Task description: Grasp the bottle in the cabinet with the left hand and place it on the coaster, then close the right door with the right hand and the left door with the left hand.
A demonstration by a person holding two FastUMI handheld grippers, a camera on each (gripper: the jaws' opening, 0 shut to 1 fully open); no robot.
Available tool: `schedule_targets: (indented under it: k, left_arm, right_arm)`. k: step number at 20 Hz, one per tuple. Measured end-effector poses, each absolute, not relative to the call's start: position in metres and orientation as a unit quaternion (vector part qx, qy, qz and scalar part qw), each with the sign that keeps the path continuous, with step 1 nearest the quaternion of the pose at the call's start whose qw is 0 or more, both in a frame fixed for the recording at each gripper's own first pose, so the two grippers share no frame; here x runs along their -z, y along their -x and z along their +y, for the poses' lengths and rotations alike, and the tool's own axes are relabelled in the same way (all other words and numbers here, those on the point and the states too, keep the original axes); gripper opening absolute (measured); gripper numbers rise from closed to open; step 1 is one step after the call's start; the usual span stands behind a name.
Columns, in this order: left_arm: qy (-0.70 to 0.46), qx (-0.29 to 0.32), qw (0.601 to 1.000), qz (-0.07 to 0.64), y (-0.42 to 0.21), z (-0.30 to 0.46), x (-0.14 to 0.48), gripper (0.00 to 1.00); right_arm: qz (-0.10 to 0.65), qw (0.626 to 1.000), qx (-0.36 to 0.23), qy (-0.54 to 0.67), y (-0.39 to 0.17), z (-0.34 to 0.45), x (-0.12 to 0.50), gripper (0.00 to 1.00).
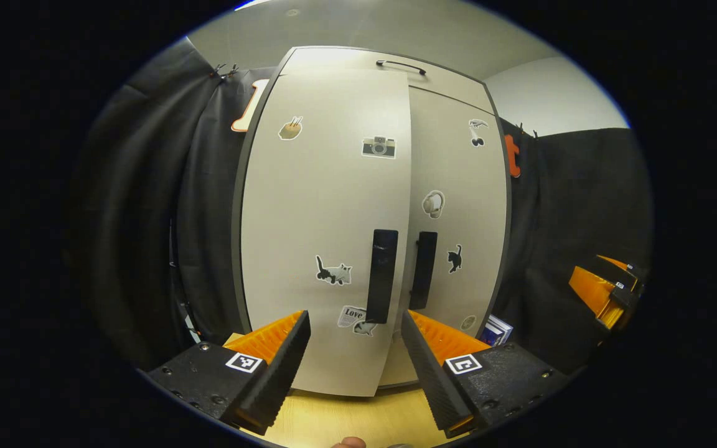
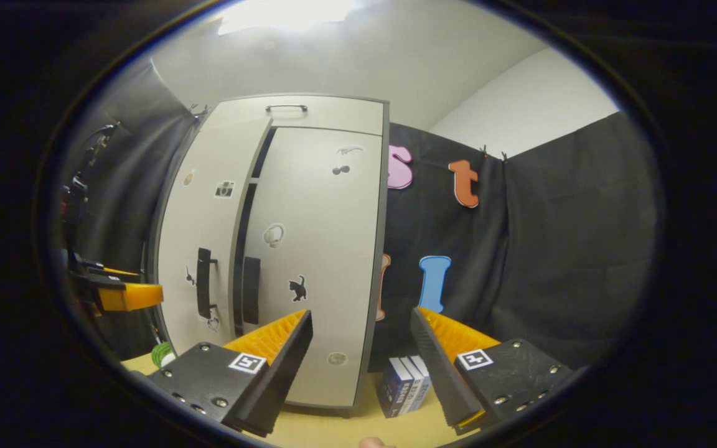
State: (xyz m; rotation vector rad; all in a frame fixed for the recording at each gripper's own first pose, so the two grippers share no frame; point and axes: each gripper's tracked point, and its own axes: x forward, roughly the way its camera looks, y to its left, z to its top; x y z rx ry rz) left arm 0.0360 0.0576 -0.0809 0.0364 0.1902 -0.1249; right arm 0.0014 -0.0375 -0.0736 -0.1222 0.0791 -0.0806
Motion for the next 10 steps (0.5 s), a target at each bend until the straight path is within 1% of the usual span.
schedule_targets:
  k: [1, 3, 4, 10]
  left_arm:
    - [-0.019, 0.062, 0.993, 0.095, -0.036, 0.057, 0.081, 0.92]
    - [-0.020, 0.062, 0.993, 0.095, -0.036, 0.055, 0.081, 0.92]
    - [-0.021, 0.062, 0.993, 0.095, -0.037, 0.054, 0.081, 0.92]
    - [-0.021, 0.071, 0.993, 0.093, -0.033, 0.037, 0.082, 0.92]
  right_arm:
    - [0.040, 0.997, 0.039, 0.060, -0.002, -0.037, 0.074, 0.96]
    - [0.040, 0.997, 0.037, 0.056, -0.001, -0.037, 0.073, 0.96]
    - [0.040, 0.997, 0.036, 0.054, 0.000, -0.038, 0.073, 0.93]
    - [0.042, 0.998, 0.025, 0.048, 0.002, -0.042, 0.071, 0.93]
